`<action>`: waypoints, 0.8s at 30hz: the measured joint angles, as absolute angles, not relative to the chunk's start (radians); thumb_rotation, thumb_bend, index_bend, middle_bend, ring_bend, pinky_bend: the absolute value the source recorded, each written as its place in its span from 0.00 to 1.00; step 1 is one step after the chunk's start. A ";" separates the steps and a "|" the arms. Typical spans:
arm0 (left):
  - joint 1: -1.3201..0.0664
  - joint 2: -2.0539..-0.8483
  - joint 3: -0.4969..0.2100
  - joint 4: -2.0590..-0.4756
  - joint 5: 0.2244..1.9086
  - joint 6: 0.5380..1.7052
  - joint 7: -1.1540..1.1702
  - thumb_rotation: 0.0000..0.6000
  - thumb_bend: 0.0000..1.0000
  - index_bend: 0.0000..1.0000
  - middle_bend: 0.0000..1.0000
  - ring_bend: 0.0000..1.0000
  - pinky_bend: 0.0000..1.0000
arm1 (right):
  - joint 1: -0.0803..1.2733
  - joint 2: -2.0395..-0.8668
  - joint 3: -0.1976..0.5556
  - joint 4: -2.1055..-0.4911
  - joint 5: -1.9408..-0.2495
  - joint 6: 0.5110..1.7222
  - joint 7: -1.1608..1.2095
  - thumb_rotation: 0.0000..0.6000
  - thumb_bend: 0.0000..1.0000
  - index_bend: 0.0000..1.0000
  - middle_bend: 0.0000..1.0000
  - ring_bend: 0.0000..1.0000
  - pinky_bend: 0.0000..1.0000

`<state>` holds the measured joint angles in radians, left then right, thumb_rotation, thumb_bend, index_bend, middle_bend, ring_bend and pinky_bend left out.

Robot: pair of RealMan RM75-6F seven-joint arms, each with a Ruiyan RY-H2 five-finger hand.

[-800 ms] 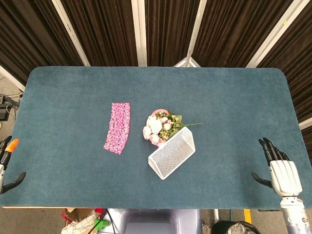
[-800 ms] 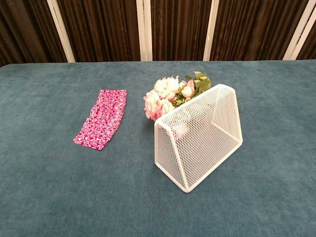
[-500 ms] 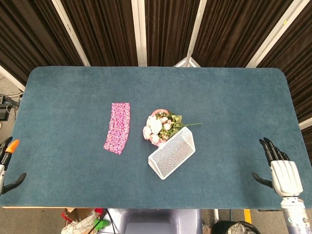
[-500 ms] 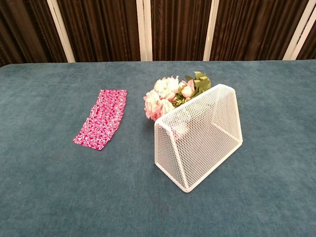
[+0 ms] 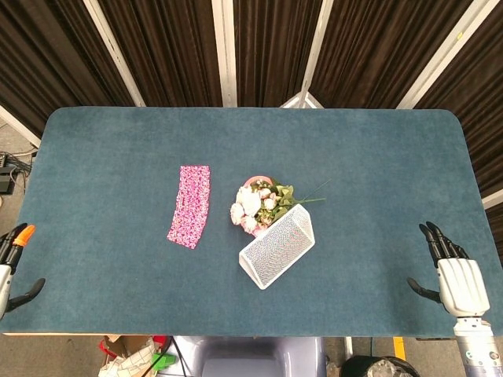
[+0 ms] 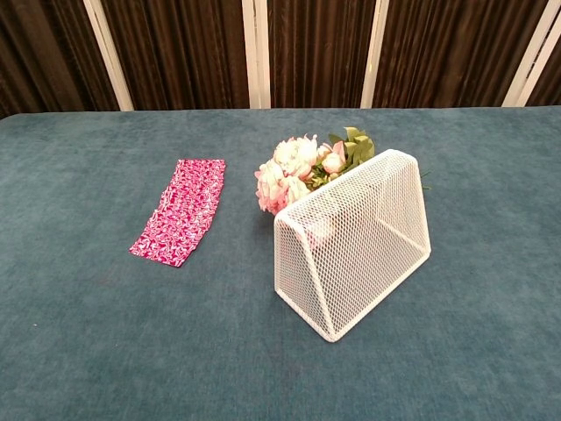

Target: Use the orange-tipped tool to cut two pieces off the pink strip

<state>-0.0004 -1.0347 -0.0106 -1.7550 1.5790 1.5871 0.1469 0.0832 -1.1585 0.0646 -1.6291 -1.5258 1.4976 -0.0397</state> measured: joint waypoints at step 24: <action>-0.147 -0.981 -0.038 -1.881 1.531 1.338 0.203 1.00 0.82 0.07 0.82 0.68 0.64 | 0.085 -1.157 0.065 -1.625 -1.519 1.488 -0.026 1.00 0.18 0.00 0.09 0.21 0.31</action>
